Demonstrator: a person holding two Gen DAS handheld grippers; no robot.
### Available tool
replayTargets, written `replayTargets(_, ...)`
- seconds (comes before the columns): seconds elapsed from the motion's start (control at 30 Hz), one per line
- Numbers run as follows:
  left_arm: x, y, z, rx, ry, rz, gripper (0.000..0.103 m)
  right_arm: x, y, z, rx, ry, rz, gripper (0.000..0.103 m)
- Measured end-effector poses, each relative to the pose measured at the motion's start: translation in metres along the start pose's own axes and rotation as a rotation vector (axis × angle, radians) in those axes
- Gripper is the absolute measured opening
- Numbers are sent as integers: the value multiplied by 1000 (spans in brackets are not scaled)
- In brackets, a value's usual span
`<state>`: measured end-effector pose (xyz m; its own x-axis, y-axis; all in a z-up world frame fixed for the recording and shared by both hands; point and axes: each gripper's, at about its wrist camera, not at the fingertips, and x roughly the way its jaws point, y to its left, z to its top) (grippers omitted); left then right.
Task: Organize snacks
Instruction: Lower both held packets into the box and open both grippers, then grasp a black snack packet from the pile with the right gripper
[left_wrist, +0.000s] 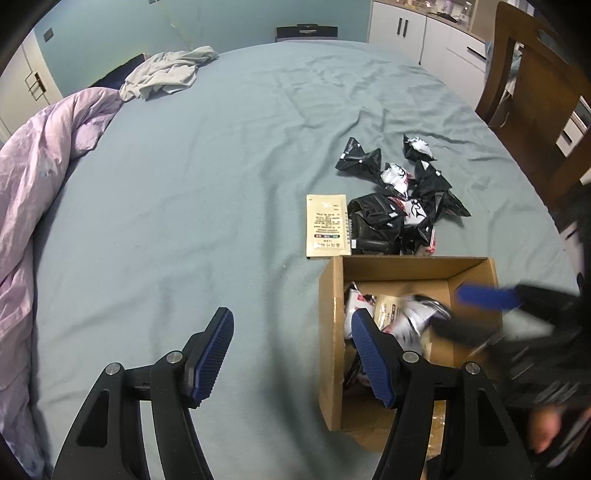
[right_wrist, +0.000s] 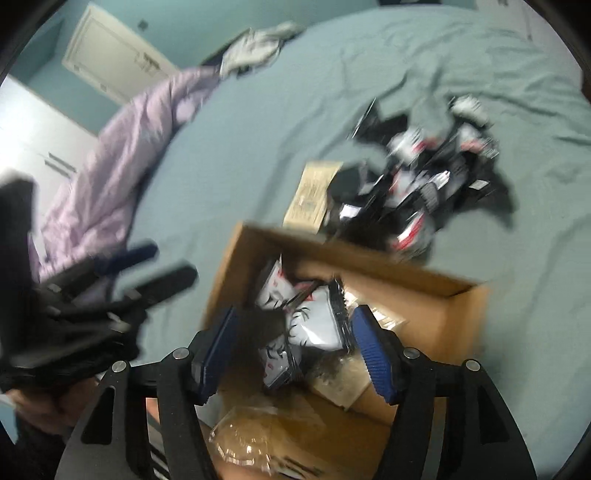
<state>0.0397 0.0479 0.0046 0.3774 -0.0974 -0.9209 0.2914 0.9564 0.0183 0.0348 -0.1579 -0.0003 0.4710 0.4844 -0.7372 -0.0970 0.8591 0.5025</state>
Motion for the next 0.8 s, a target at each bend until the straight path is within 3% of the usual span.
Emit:
replayTargets(0.13,-3,-5,-2,20,-10,-13,67,-42,-17,9,-1,-64,-49,64)
replayTargets(0.27,-5,-9,-2,33,-17,-9,67,-74,-40,11,-30,-132,-198,64)
replayTargets(0.37,-4,-10,-2,32,-11,-21,67,-84,-69,6,80,-186,-281,64)
replayTargets(0.5,-3,-12,-1,33,-10,-13,67,-74,-96,5,239,-145,-244,64)
replayTargets(0.8,-6,-19,1,44,-23,-22,67,-41,-107,38,218,-61,-305,64)
